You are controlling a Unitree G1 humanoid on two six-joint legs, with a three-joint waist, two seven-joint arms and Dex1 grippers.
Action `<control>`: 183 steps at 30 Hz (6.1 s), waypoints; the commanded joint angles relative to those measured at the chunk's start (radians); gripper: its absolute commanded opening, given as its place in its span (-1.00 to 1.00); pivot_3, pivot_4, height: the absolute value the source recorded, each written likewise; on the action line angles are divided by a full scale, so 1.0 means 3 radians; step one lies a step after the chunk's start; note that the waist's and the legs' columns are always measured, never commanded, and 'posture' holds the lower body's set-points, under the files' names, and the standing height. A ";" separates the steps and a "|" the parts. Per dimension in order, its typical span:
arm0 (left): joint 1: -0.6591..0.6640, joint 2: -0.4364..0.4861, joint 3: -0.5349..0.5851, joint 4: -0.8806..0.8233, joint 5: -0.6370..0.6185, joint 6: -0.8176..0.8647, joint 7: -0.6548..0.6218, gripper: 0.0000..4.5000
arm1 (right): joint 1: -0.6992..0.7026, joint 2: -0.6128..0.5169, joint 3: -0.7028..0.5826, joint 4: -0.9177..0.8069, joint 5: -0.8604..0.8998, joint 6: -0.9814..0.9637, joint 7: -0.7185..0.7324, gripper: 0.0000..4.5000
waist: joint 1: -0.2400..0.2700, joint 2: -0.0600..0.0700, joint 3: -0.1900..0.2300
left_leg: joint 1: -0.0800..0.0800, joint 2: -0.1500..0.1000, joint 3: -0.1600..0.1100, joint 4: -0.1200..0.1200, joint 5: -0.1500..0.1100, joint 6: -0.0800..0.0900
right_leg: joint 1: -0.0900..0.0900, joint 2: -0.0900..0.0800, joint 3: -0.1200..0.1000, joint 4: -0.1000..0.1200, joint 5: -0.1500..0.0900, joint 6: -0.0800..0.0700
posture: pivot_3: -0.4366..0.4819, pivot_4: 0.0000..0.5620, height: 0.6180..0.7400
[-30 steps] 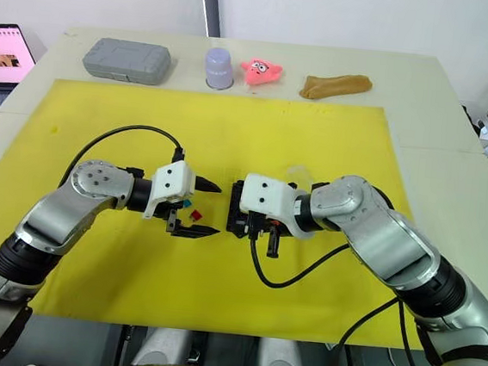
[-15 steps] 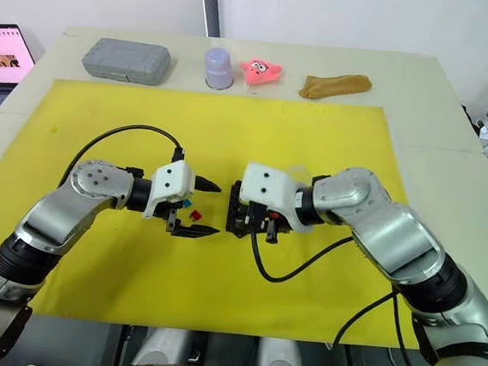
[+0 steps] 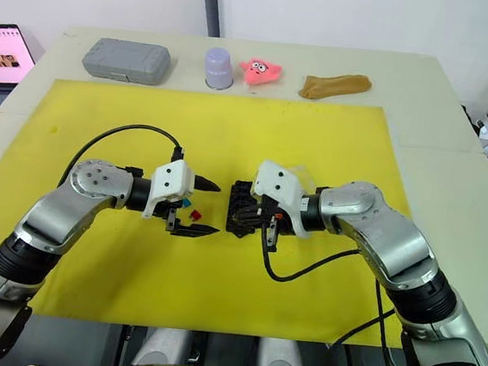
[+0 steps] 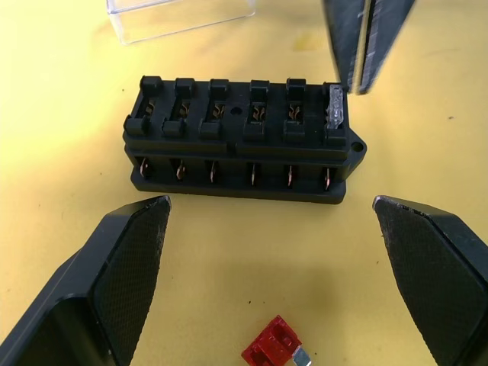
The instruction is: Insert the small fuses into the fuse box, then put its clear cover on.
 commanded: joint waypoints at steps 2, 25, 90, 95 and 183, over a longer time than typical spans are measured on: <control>-0.0048 0.0043 0.0099 -0.0025 -0.0020 -0.0063 -0.0029 1.00 | 0.0060 -0.0038 0.0020 0.0003 -0.0102 -0.0177 -0.0002 -0.97 | 0.0005 0.0000 0.0000 | 0.0000 0.0000 0.0000 0.0000 0.0000 0.0000 | 0.0000 0.0000 0.0000 0.0000 0.0000 0.0000 | -0.05 -0.47 1.00; -0.0066 0.0059 0.0142 -0.0042 -0.0024 -0.0039 -0.0024 1.00 | 0.0031 -0.0140 0.0108 0.0010 -0.0351 -0.0410 0.0126 -0.97 | 0.0006 -0.0001 -0.0001 | 0.0007 0.0000 -0.0001 0.0000 0.0000 0.0000 | 0.0009 0.0000 -0.0001 -0.0002 0.0000 0.0000 | -0.05 -0.47 1.00; -0.1619 0.0047 0.0005 0.3558 -0.0333 0.1673 -0.1685 0.42 | -0.0559 -0.0453 -0.0234 -0.0586 0.0230 0.0045 0.0189 1.00 | -0.0017 -0.0002 0.0001 | -0.0003 -0.0006 0.0012 0.0005 -0.0003 0.0006 | -0.0013 -0.0003 -0.0004 0.0009 0.0000 0.0000 | -0.05 -0.47 1.00; -0.1623 0.0024 -0.0128 0.3620 -0.0295 0.1576 -0.1744 0.42 | -0.0557 -0.0455 -0.0238 -0.0625 0.0237 0.0095 0.0132 1.00 | -0.0010 -0.0002 0.0001 | -0.0002 -0.0005 0.0013 0.0005 -0.0004 0.0007 | -0.0011 -0.0005 -0.0004 0.0009 0.0000 0.0000 | -0.05 -0.47 1.00; -0.0802 0.0391 0.0802 0.1916 -0.0736 0.1496 -0.1543 -1.00 | -0.0661 -0.0244 -0.0178 -0.0459 0.0340 0.0336 -0.0017 1.00 | -0.0074 -0.0002 -0.0002 | -0.0003 0.0002 0.0012 0.0003 -0.0003 0.0006 | -0.0015 -0.0007 -0.0001 0.0012 0.0000 0.0000 | -0.05 -0.47 1.00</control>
